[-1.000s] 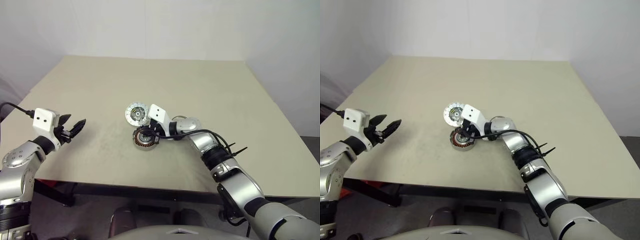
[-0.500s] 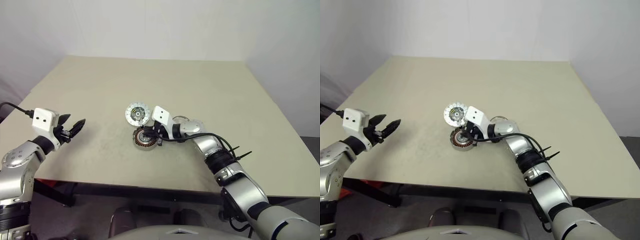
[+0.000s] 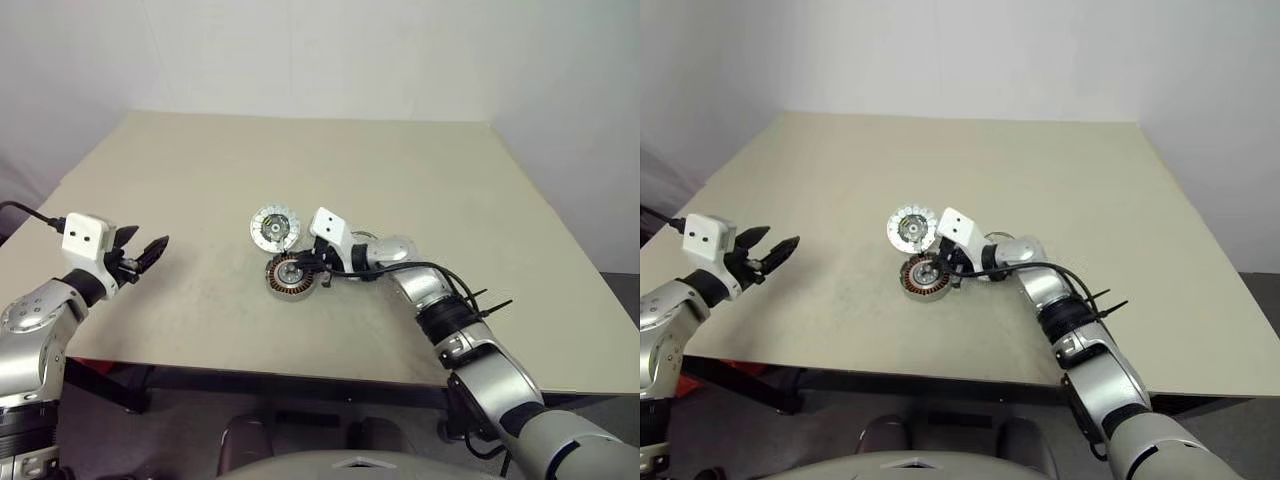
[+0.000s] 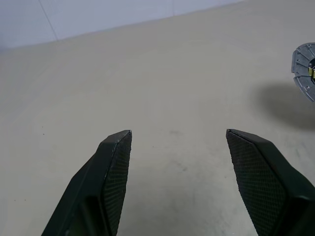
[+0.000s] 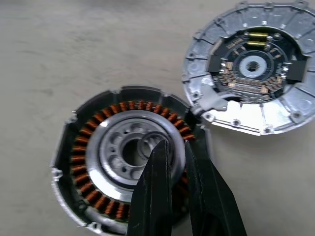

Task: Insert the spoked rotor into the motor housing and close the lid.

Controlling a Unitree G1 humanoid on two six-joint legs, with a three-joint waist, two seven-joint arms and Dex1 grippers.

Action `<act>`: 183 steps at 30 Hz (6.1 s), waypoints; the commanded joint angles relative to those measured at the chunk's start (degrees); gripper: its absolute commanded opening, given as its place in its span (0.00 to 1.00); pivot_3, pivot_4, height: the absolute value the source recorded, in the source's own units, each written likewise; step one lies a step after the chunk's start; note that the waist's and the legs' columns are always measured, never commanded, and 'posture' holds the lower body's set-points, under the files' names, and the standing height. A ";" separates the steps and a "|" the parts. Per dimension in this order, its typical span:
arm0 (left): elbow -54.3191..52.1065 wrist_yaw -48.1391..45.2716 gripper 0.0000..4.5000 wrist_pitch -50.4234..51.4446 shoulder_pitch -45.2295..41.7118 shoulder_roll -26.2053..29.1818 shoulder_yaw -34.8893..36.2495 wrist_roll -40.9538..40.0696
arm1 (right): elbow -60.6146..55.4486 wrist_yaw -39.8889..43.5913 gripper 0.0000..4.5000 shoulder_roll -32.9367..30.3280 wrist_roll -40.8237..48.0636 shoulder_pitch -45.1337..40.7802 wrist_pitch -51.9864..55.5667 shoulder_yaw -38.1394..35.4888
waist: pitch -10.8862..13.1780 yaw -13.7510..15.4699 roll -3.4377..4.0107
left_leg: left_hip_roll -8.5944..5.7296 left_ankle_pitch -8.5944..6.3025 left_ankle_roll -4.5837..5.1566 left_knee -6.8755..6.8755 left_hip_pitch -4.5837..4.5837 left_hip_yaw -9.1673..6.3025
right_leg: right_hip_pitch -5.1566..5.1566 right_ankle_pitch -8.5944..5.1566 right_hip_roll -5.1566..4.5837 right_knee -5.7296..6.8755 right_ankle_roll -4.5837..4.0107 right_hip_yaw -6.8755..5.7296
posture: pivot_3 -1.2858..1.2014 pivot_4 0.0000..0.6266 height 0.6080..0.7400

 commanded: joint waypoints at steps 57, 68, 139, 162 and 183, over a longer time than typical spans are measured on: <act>-0.55 0.34 0.72 -1.66 0.06 1.01 2.23 -0.03 | -6.12 2.40 0.00 -1.40 -0.22 2.95 -0.31 -1.00 | 0.01 0.01 -0.01 | 0.01 0.00 0.00 -0.02 -0.01 0.00 | -0.01 -0.03 0.00 -0.01 -0.04 -0.01 | 0.52 0.00 1.00; 0.90 0.03 0.72 -2.21 -1.08 1.17 1.83 0.24 | -9.31 1.97 0.00 -1.59 0.27 3.48 1.58 -0.71 | 0.01 0.01 -0.01 | 0.01 0.00 0.00 -0.02 -0.02 0.00 | -0.02 -0.03 0.00 -0.01 -0.04 -0.01 | 0.52 0.00 1.00; -1.77 1.24 0.72 -2.06 1.91 0.91 3.17 -0.30 | -11.09 2.79 0.00 -0.30 -0.45 3.20 4.20 2.00 | 0.01 0.02 -0.02 | 0.01 0.00 0.00 -0.05 -0.02 0.00 | -0.02 -0.03 0.00 -0.03 -0.03 -0.01 | 0.52 0.00 1.00; -0.14 0.69 0.72 -2.33 0.38 0.71 2.09 0.17 | -6.44 2.36 0.00 0.76 1.52 1.50 3.59 0.57 | 0.01 0.02 -0.03 | 0.01 0.00 0.00 -0.06 -0.01 0.00 | -0.02 -0.03 0.01 -0.03 -0.04 -0.01 | 0.52 0.00 1.00; -0.19 1.01 0.72 -1.52 -1.47 -1.08 -0.73 0.28 | -12.20 -0.92 0.00 -2.80 6.75 -1.01 9.19 -8.36 | 0.01 0.10 -0.03 | -0.01 0.00 0.00 -0.05 0.00 0.00 | -0.01 -0.03 0.00 -0.02 -0.04 0.00 | 0.52 0.00 1.00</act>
